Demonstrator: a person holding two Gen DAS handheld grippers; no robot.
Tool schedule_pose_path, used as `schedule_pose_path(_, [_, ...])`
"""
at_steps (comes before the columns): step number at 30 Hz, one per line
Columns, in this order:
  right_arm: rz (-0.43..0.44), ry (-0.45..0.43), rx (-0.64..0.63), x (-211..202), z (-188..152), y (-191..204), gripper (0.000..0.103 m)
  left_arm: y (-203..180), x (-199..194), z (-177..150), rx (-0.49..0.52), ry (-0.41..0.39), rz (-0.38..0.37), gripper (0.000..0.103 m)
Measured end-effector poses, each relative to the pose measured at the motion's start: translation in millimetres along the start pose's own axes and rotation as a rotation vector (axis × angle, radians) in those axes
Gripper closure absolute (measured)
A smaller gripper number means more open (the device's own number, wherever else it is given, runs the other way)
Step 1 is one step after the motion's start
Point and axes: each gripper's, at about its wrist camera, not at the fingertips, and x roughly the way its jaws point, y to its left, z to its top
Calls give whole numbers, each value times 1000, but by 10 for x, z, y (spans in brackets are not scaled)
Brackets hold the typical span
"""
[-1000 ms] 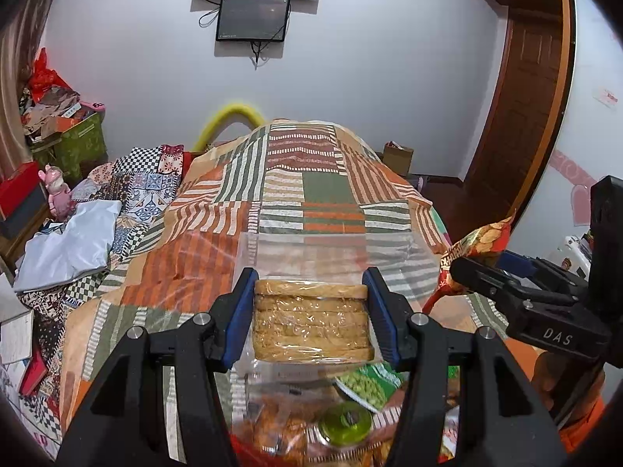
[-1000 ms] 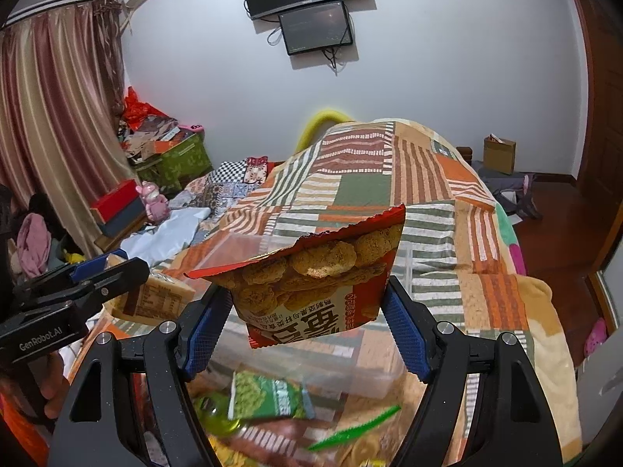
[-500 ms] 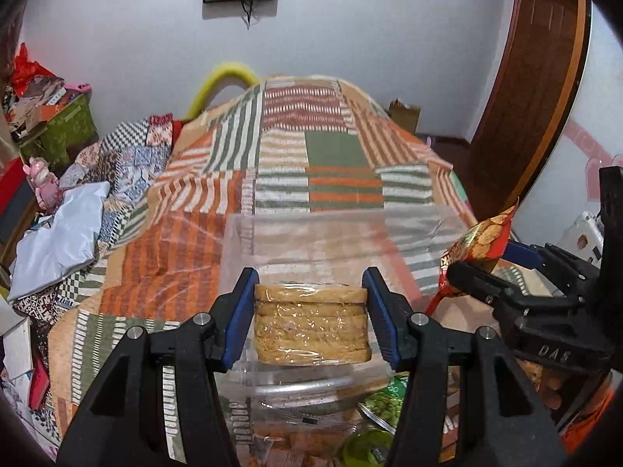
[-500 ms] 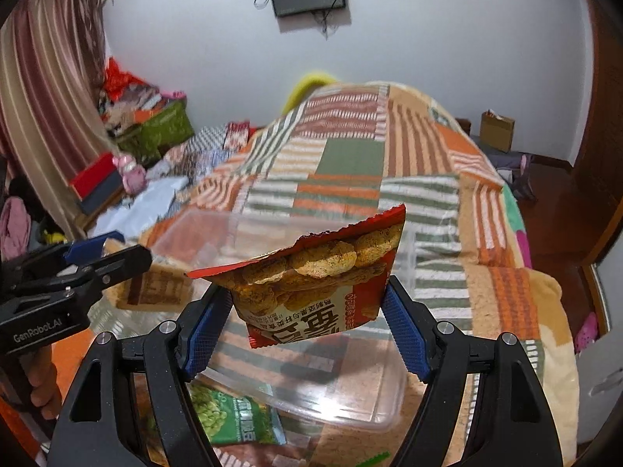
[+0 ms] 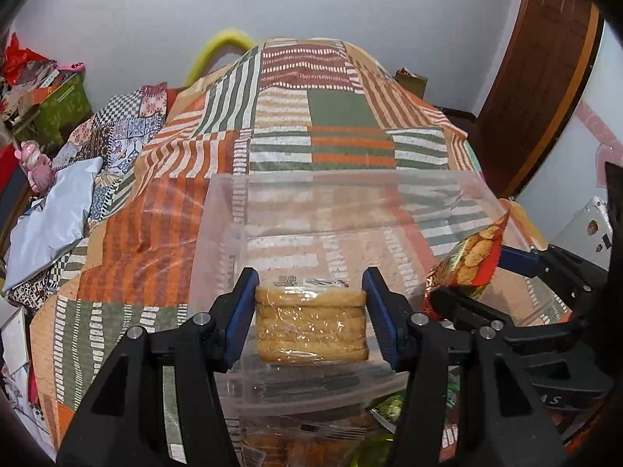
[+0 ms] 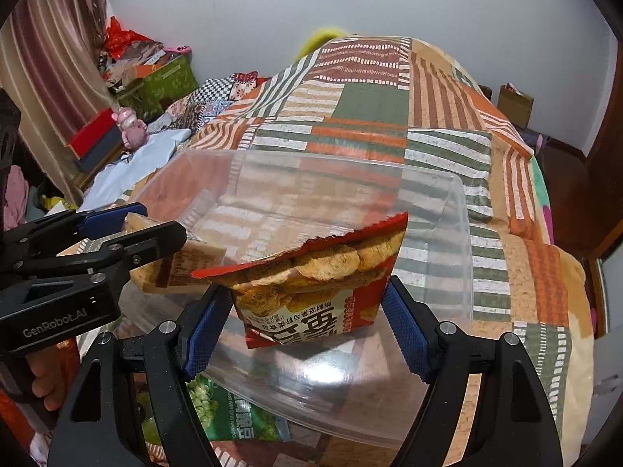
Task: Organize snacks
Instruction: 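Lift both snacks and drop them into the clear plastic box, opening both tools, then grasp the red biscuit bag with the left tool while the right tool grasps the yellow-white snack bag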
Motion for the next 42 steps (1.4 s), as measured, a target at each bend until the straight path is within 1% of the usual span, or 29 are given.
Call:
schedule_pose_path(4, [-7,2,-12,-3,1,36,26,2,-8,2,2,-11,16,48])
schedule_pose_path(6, [-13,2,-17,-15,1,50,20,-10,-30,7,10,-19,40,48])
schedule_pose_path(8, [-25,-9,-15,-46,3,47,14,-18,-63,2,13,-27,58,41])
schedule_pose_path(9, [-26,-12,-13,-59,1,48,14,-15,-87,-3,11,-33,61,39])
schedule_pose_path(11, [-22,-23,-9,-114,-6,43,14,-18,-133,-15,9,-44,63,36])
schedule_pose_path(16, [-27,-58,-10,-280,-20,58,14,-38,-308,-46,14,-69,68,36])
schedule_pose_path(21, [-31,-109,-11,-528,-49,58,14,-57,-588,-107,8,-112,64,32])
schedule_pose_path(24, [-42,-143,-14,-699,-95,49,13,-77,-788,-174,21,-147,76,26])
schedule_pose_path(25, [-49,-155,-16,-760,-115,44,12,-84,-841,-196,23,-157,78,23])
schedule_pose_path(27, [-65,-182,-18,-877,-161,31,5,-91,-964,-255,28,-178,80,21])
schedule_pose_path(29, [-76,-205,-17,-978,-203,13,2,-95,-1075,-321,34,-190,84,20])
schedule_pose_path(32, [-81,-216,-11,-1073,-276,-4,2,-78,-1180,-428,28,-197,87,17])
schedule_pose_path(37, [-93,-213,0,-1184,-451,-8,2,-42,-1300,-704,17,-183,104,16])
schedule_pose_path(42, [-66,-201,10,-1261,-661,64,2,-17,-1348,-1046,-4,-134,97,16])
